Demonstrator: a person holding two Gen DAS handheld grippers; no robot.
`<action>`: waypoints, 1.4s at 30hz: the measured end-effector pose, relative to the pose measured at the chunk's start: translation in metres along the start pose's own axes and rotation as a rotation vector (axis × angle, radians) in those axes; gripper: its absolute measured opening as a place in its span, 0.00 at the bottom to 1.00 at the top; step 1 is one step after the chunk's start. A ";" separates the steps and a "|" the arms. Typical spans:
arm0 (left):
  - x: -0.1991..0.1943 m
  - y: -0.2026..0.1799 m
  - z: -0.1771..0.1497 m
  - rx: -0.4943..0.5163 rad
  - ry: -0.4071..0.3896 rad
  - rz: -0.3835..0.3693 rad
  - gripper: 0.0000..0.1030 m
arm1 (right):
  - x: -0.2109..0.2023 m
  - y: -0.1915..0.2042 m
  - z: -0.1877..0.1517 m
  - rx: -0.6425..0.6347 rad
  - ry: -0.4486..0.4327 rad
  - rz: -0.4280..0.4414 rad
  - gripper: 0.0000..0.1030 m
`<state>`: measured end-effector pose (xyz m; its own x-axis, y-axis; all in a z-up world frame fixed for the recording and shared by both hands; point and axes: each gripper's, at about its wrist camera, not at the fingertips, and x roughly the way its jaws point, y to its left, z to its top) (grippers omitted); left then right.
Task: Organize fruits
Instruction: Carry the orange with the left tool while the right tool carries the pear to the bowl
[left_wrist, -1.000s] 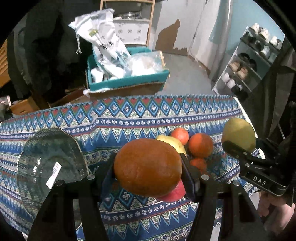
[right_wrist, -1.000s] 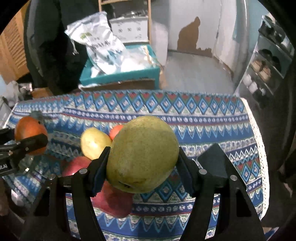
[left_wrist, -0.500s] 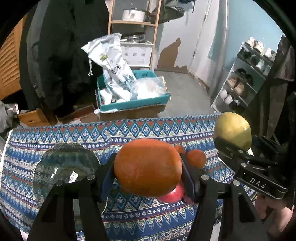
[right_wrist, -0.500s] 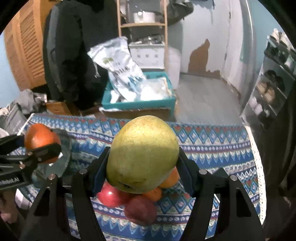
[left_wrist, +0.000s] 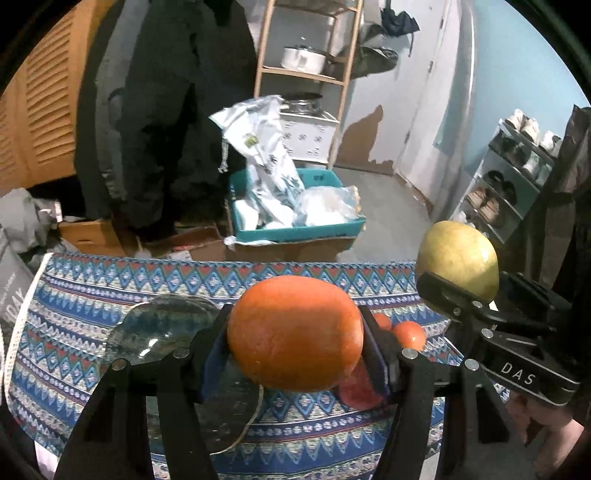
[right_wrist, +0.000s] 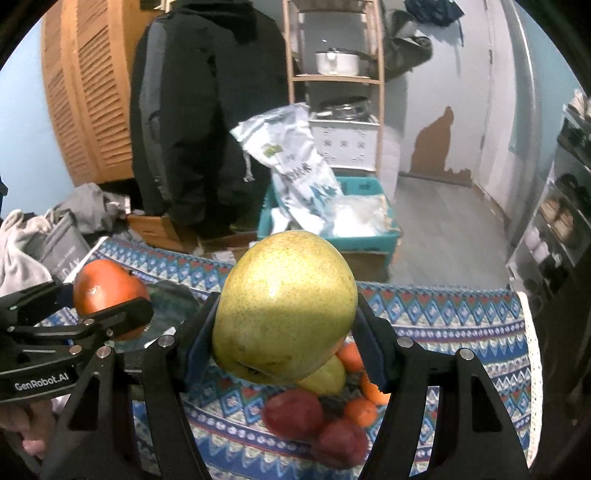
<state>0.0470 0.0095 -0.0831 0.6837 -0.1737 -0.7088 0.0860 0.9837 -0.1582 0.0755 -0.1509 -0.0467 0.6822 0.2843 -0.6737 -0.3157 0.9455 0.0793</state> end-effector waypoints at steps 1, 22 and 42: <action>-0.001 0.004 0.000 -0.008 -0.001 0.002 0.63 | 0.002 0.005 0.002 -0.006 0.001 0.006 0.66; -0.007 0.102 -0.016 -0.163 0.022 0.107 0.63 | 0.067 0.094 0.016 -0.088 0.103 0.119 0.66; 0.055 0.184 -0.070 -0.270 0.208 0.208 0.63 | 0.164 0.145 -0.017 -0.170 0.337 0.190 0.66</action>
<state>0.0498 0.1773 -0.1993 0.5031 -0.0055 -0.8642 -0.2516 0.9558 -0.1525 0.1298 0.0302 -0.1581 0.3563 0.3567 -0.8636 -0.5386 0.8337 0.1221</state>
